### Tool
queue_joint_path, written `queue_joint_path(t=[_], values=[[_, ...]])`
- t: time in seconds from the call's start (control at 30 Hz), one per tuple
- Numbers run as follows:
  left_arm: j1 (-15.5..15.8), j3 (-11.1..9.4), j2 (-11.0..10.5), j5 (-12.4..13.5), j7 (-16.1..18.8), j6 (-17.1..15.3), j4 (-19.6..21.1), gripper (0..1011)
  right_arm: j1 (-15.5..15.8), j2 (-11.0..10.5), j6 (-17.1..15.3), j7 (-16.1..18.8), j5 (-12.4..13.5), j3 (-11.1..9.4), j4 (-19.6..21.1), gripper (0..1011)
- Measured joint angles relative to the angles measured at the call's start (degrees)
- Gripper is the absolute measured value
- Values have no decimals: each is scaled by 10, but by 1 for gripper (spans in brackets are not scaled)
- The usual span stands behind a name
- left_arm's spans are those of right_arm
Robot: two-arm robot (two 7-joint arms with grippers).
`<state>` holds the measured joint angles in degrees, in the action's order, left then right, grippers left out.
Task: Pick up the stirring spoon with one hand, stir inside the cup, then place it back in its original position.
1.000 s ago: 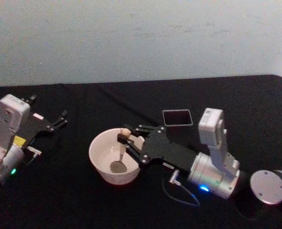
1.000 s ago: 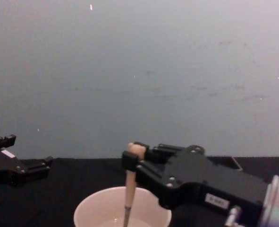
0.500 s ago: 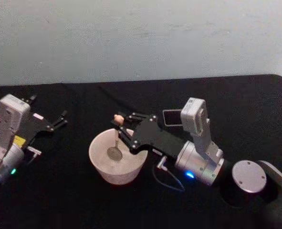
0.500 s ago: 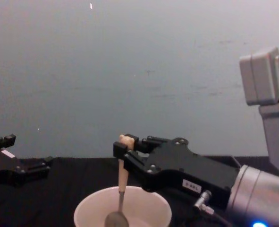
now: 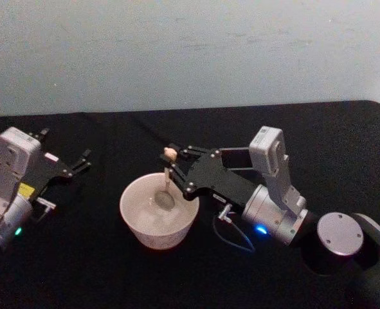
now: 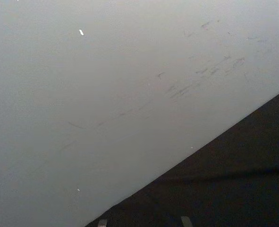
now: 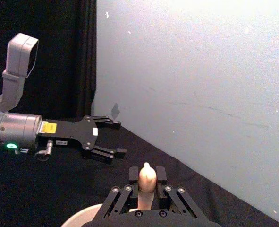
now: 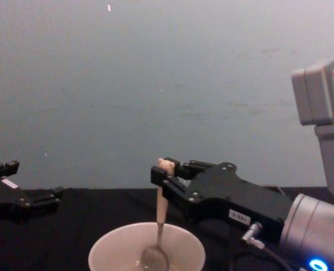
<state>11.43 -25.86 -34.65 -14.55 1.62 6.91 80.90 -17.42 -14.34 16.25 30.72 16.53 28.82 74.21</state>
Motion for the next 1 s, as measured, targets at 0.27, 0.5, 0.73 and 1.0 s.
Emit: queue_joint_path(t=[0.27, 0.5, 0.73, 1.0], values=[[0, 0, 0, 0, 0, 0, 0, 1002, 12, -15, 0, 2, 2, -11, 19, 213], [0, 0, 0, 0, 0, 0, 0, 1001, 40, -38, -9, 11, 13, -17, 57, 213], [0, 0, 0, 0, 0, 0, 0, 1001, 60, -48, -16, 24, 26, -10, 87, 213], [0, 0, 0, 0, 0, 0, 0, 1001, 51, -31, -17, 26, 21, 11, 78, 213]])
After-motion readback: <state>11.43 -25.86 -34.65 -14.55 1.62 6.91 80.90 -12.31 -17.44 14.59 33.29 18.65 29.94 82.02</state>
